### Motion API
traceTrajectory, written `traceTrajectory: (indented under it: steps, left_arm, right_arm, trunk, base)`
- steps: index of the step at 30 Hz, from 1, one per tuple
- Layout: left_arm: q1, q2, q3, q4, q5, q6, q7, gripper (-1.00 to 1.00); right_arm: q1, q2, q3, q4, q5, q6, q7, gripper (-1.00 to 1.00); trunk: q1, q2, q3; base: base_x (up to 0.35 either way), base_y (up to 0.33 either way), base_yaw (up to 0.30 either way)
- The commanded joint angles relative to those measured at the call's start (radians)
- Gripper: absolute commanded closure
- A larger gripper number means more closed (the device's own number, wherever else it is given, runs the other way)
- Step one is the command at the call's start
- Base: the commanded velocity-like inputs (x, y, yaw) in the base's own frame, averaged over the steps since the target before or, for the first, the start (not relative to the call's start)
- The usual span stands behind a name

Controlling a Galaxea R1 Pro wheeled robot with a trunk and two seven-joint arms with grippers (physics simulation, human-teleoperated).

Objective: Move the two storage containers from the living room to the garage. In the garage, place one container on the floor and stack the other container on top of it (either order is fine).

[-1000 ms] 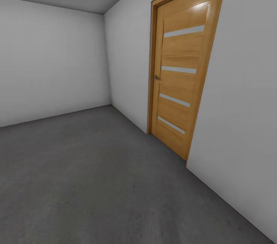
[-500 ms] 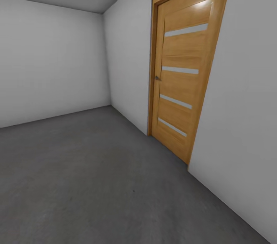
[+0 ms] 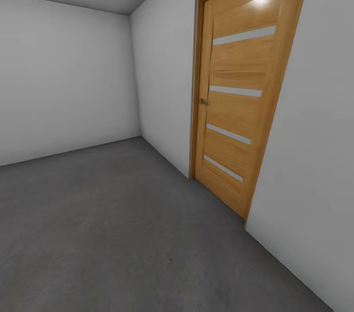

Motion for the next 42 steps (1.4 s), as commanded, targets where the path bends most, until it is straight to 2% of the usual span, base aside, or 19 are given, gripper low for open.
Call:
traceTrajectory:
  steps: [1,8,42]
  left_arm:
    - [0.0,0.002,0.001,0.0,0.002,-0.001,0.001,-1.0]
    - [0.0,0.01,0.001,0.0,0.005,-0.002,0.002,-1.0]
    - [0.0,0.009,0.003,0.0,0.007,-0.002,0.004,-1.0]
  right_arm:
    - [0.0,0.0,0.002,0.0,-0.001,-0.003,0.0,-1.0]
    - [0.0,0.001,0.002,0.0,0.0,-0.003,0.0,-1.0]
    - [0.0,0.004,0.01,-0.001,0.005,-0.003,-0.001,-1.0]
  trunk:
    - [0.001,0.0,-0.001]
    - [0.001,0.0,-0.001]
    - [0.001,0.0,-0.001]
  base:
    - [0.323,0.052,0.0]
    - [0.323,0.08,0.0]
    - [0.323,0.107,0.0]
